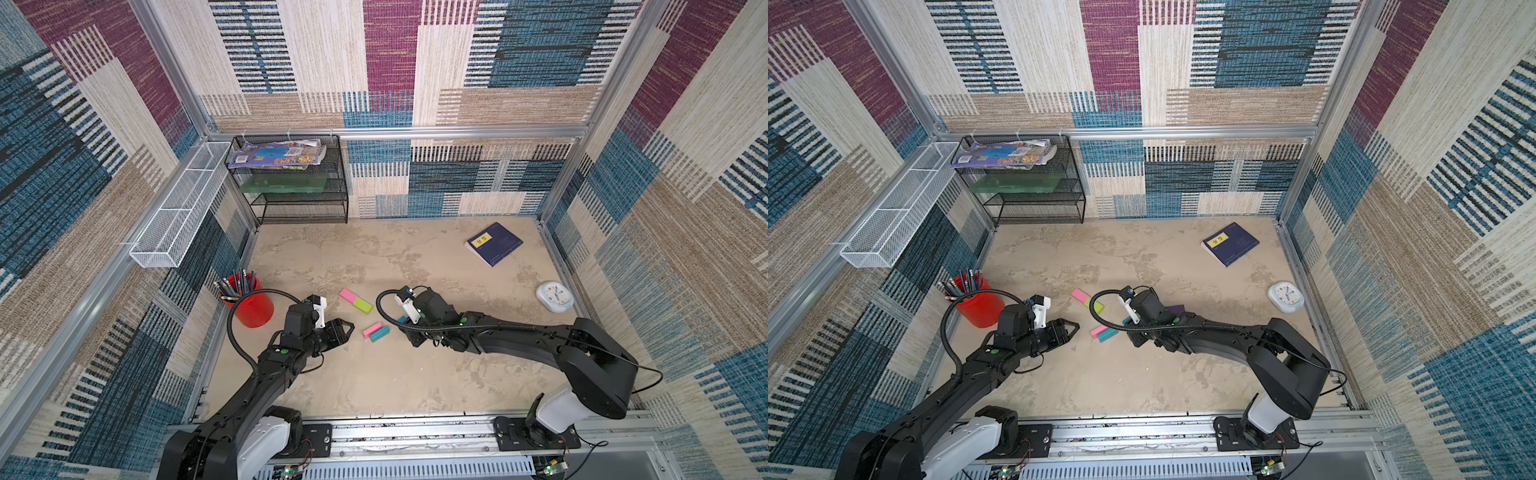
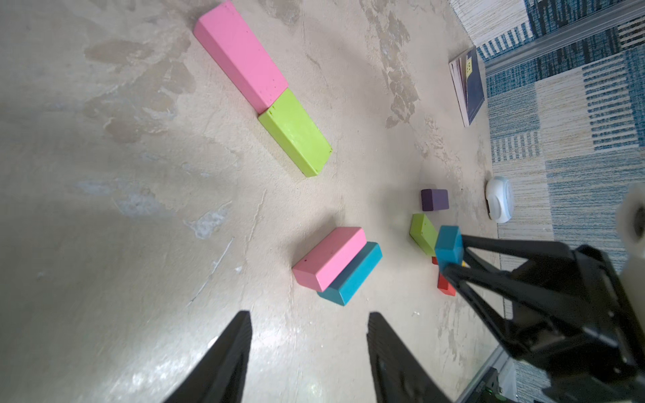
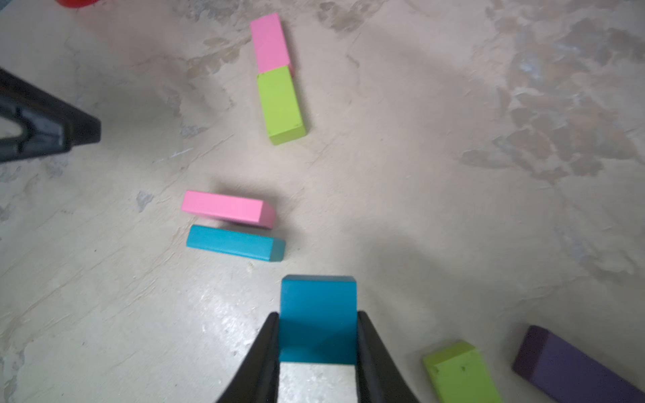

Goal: Assemble the letter v with building blocks
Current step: Assemble the building block at the center of the board.

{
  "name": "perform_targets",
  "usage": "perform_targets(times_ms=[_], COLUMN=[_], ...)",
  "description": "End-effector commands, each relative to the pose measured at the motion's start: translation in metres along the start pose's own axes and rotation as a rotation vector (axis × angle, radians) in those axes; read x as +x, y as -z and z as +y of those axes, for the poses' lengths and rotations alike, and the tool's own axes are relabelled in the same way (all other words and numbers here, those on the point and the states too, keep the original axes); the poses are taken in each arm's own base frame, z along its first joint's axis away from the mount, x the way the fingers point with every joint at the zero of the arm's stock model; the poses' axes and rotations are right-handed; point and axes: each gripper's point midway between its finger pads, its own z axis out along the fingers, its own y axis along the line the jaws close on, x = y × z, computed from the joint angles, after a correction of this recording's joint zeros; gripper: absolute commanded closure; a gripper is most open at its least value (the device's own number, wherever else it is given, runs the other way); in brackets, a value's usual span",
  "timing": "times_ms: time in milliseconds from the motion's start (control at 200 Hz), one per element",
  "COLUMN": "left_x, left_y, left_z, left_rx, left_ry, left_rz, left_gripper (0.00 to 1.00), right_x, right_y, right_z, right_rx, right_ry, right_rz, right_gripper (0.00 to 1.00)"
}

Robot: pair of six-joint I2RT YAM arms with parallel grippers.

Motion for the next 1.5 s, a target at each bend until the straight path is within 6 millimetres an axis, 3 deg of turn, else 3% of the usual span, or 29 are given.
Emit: perform_targets(times_ms=[0,100,566,816,1217,1497], left_x=[-0.006,-0.008,-0.003,0.004,0.013,0.029], left_y=[0.000,-0.002,-0.023,-0.037,-0.061,-0.072], left_z=[-0.008,-0.009,-0.005,0.001,0.004,0.010], left_rx=[0.028,0.025,0.018,0.003,-0.010,-0.035], left_ry=[-0.033,-0.039,-0.009,-0.004,-0.011,-0.040], left_rz=[-0.007,-0.001,0.083,0.109,0.156,0.182], left_gripper=[0.43,0.44,0.46,0.46,0.48,0.64], right_x=[-0.016,-0.027,-0.042,-0.034,-0.018,-0.008], right_y=[-0.002,-0.009,-0.064,-0.088,-0.102,-0.105], right_z=[-0.006,-0.007,0.005,0.008,0.023,0.028], right_rx=[0.007,0.002,-0.056,-0.066,-0.101,-0.106], right_ry=[0.010,0.022,0.083,0.108,0.169,0.198], right_rz=[-0.028,-0.039,-0.037,-0.004,0.037,0.069], right_gripper=[0.73,0.72,0.72,0.71,0.70,0.68])
